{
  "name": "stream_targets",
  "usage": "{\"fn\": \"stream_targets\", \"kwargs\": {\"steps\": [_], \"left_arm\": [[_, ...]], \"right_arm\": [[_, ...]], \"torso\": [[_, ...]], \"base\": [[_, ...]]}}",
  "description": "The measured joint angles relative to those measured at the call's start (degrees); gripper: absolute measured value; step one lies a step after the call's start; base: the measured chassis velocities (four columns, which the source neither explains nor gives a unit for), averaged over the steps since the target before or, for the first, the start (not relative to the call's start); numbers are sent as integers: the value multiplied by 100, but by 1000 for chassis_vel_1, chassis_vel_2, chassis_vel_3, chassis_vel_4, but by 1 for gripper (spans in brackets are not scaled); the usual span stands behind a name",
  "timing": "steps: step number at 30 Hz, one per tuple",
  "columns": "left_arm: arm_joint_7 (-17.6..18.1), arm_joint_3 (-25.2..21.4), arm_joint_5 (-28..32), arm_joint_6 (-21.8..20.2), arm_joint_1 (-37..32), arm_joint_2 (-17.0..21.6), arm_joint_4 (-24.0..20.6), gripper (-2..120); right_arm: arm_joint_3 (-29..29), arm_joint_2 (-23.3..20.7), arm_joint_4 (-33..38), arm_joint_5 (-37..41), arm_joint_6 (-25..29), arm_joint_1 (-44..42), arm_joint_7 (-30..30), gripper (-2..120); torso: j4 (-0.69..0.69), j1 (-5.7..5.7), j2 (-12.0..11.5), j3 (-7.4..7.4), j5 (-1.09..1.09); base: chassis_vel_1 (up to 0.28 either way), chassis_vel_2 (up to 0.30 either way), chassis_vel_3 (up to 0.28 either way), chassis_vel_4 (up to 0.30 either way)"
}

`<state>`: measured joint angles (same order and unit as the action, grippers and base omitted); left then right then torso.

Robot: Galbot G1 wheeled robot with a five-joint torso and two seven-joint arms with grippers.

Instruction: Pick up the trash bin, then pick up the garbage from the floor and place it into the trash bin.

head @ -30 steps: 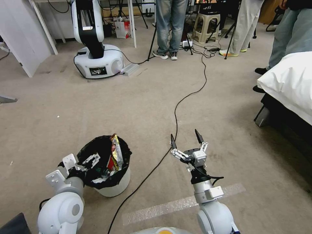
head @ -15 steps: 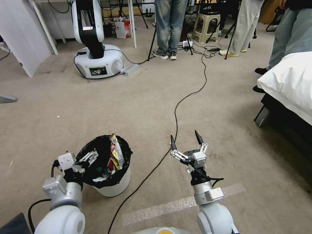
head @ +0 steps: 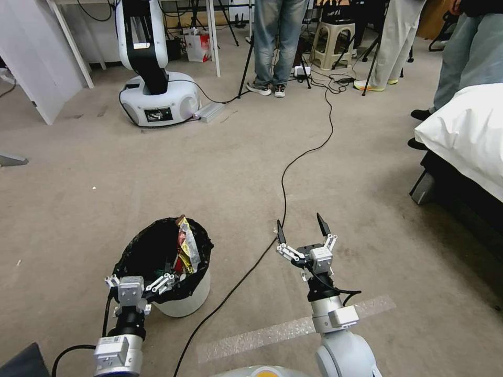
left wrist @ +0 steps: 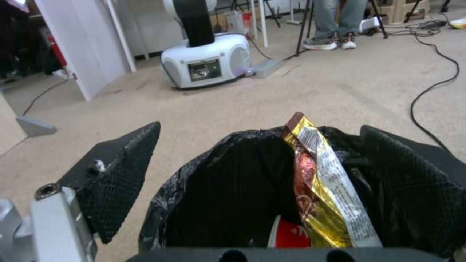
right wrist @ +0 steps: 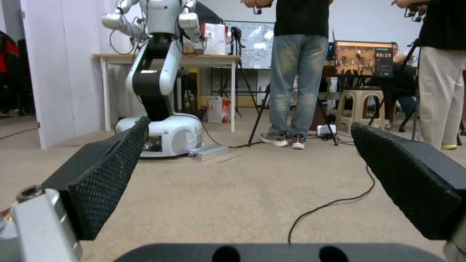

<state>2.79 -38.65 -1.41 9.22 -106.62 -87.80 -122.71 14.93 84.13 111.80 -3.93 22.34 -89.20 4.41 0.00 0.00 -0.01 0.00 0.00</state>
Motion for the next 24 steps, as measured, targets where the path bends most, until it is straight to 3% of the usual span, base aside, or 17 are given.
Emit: {"fn": "stream_targets", "kwargs": {"steps": [24], "left_arm": [[40, -3, 50, -64, 20, 3, 0, 100]], "right_arm": [[0, -2, -2, -1, -4, 4, 1, 100]], "torso": [[0, 0, 0, 0, 0]], "base": [[0, 0, 0, 0]]}}
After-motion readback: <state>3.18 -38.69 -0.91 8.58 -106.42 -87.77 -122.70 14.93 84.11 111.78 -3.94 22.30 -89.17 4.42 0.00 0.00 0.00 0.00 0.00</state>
